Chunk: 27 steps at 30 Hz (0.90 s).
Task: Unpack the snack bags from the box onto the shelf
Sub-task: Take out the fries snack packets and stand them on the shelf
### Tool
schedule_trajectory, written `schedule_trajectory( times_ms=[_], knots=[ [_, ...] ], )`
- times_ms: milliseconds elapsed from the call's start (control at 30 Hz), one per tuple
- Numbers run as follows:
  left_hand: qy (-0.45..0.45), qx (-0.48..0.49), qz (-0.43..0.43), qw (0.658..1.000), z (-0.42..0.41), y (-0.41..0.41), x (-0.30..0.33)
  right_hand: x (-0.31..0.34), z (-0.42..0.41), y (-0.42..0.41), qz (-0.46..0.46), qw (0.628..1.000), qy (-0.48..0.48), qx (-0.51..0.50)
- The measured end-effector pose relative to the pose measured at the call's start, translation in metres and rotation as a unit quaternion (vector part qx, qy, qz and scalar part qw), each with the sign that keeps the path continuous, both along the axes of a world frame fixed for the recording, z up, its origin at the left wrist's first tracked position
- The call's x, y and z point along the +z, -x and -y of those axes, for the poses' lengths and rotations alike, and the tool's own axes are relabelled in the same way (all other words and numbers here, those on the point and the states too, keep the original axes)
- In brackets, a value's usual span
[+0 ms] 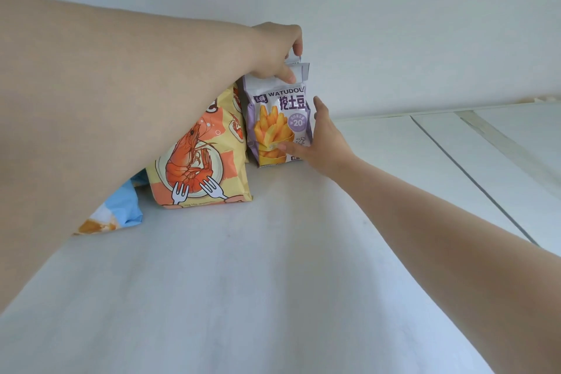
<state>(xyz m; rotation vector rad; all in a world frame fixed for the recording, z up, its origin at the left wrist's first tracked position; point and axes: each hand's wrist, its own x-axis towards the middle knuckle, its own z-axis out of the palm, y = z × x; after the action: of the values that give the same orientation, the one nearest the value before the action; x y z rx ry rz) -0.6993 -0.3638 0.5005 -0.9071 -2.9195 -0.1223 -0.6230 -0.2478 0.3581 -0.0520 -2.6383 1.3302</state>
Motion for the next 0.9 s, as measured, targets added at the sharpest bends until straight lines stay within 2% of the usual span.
schedule_trajectory(
  times_ms=[133, 233, 333, 467, 733, 900],
  knots=[
    [0.004, -0.005, -0.037, 0.999, 0.006, -0.029, 0.011, 0.013, -0.005, -0.029, 0.01, 0.999, -0.041, -0.028],
    [-0.028, -0.032, -0.062, 0.997, 0.007, -0.076, 0.017, 0.026, -0.016, -0.074, 0.006, 0.996, -0.073, -0.058],
    [-0.042, -0.059, -0.032, 0.997, 0.0, -0.151, 0.019, 0.044, -0.029, -0.142, 0.022, 0.993, -0.093, -0.069],
    [0.007, -0.061, 0.034, 0.998, -0.005, -0.256, 0.014, 0.073, -0.042, -0.245, 0.064, 0.983, -0.157, -0.074],
    [-0.022, -0.042, 0.049, 0.998, -0.002, -0.432, 0.006, 0.104, -0.044, -0.443, 0.151, 0.948, -0.254, -0.12],
    [0.021, -0.141, 0.066, 0.988, 0.002, -0.538, -0.042, 0.081, -0.032, -0.561, 0.225, 0.917, -0.299, -0.137]
  ],
)
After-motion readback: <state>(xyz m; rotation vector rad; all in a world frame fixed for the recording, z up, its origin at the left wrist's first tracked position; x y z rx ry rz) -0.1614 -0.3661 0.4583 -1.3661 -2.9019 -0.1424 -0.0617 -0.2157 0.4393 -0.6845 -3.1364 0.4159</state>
